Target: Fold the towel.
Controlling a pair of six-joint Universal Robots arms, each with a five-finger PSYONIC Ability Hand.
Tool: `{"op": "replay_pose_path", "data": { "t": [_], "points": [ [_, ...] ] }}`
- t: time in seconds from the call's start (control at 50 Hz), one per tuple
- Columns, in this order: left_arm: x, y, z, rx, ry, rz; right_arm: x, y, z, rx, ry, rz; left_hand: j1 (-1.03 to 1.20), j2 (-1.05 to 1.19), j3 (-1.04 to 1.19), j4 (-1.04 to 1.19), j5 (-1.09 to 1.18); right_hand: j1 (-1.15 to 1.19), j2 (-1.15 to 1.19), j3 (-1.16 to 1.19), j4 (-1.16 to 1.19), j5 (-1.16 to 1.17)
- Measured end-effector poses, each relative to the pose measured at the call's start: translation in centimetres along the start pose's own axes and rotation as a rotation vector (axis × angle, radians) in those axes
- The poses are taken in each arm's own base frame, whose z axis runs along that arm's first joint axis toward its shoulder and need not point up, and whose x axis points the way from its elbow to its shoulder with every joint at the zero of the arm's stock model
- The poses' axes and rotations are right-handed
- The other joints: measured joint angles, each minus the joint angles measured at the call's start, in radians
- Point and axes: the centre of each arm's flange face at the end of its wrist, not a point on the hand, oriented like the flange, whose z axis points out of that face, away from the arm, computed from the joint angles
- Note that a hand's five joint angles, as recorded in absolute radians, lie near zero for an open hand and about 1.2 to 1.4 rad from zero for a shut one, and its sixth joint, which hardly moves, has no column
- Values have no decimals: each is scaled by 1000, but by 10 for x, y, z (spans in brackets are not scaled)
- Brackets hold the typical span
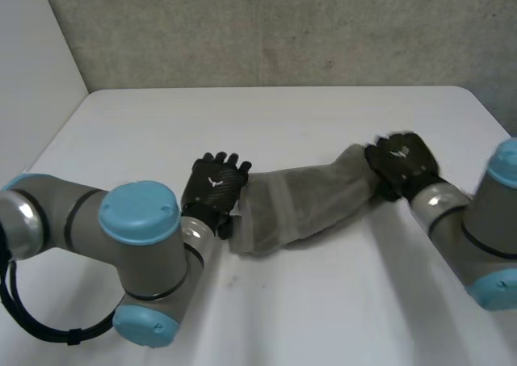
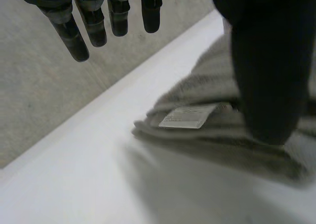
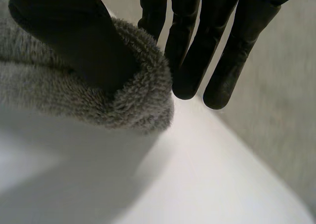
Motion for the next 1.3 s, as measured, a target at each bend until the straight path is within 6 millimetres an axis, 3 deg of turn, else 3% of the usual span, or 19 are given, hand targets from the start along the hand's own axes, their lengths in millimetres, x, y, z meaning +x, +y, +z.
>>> {"op": "replay_pose_path", "data": {
  "t": [0.06, 0.08, 0.16, 0.22, 0.3, 0.36, 0.38, 0.4, 0.44, 0.48, 0.54, 0.62, 0.72, 0.76, 0.9, 1.0, 1.02, 1.2, 1.3],
  "points": [
    [-11, -17, -7, 37, -27, -13, -33, -39, 1, 115, -78, -68, 0, 0, 0, 0, 0, 0, 5, 3, 0, 7],
    [-11, -17, -7, 37, -27, -13, -33, -39, 1, 115, -78, -68, 0, 0, 0, 0, 0, 0, 5, 3, 0, 7],
    [-44, -39, -13, 87, -112, -35, -94, -79, -5, 236, -228, -145, 0, 0, 0, 0, 0, 0, 8, 4, 3, 9],
    [-63, -46, -15, 102, -162, -45, -126, -83, -11, 261, -315, -184, 0, 0, 0, 0, 0, 0, 8, 4, 3, 10],
    [-89, -48, -18, 102, -227, -62, -175, -66, -21, 243, -463, -241, 0, 0, 0, 0, 0, 0, 8, 4, 3, 11],
    [-98, -46, -18, 95, -247, -77, -192, -53, -25, 212, -512, -263, 0, 0, 0, 0, 0, 0, 8, 4, 3, 11],
    [-100, -45, -18, 93, -251, -89, -195, -50, -25, 194, -515, -267, 0, 0, 0, 0, 0, -317, -398, -400, -404, -367],
    [-101, -44, -18, 93, -252, -94, -195, -49, -25, 189, -509, -266, 0, 0, 0, 0, 0, -317, -398, -400, -404, -367],
    [-102, -45, -17, 98, -249, -120, -186, -57, -23, 172, -456, -237, 4, 6, 8, 0, 0, -641, -806, -795, -527, -745],
    [-101, -46, -15, 107, -241, -138, -176, -66, -21, 168, -410, -198, 4, 8, 10, 0, 0, -710, -926, -943, -527, -884],
    [-98, -52, -13, 127, -218, -168, -156, -81, -19, 167, -339, -106, 4, 12, 14, 15, 0, -711, -938, -966, -527, -909],
    [-83, -66, -6, 164, -141, -218, -107, -107, -18, 162, -225, 160, 4, 15, 17, 15, 0, -711, -938, -966, -527, -914],
    [-66, -73, -1, 170, -72, -261, -75, -109, -17, 111, -180, 347, 4, 15, 17, 15, 0, -711, -938, -966, -527, -914],
    [-48, -74, 4, 152, -10, -309, -57, -101, -14, 37, -174, 462, 4, 15, 17, 15, 0, -711, -938, -966, -527, -915],
    [-13, -50, 16, 33, 96, -398, -52, -72, 4, -84, -240, 548, 4, 19, 20, 18, 0, -711, -938, -966, -527, -915],
    [-5, -32, 20, -30, 108, -408, -59, -57, 13, -122, -269, 549, 4, 20, 22, 21, 0, -711, -938, -966, -527, -915],
    [0, -13, 23, -98, 104, -406, -68, -39, 21, -162, -297, 542, 4, 20, 22, 21, 0, -711, -938, -966, -527, -915],
    [-5, 15, 21, -191, 14, -381, -86, -5, 35, -223, -321, 456, 4, 18, 20, 19, 0, -711, -938, -966, -527, -920],
    [-10, 11, 17, -187, -6, -378, -84, -8, 35, -208, -313, 407, 4, 18, 20, 19, 0, -711, -938, -966, -527, -921]
  ]
}}
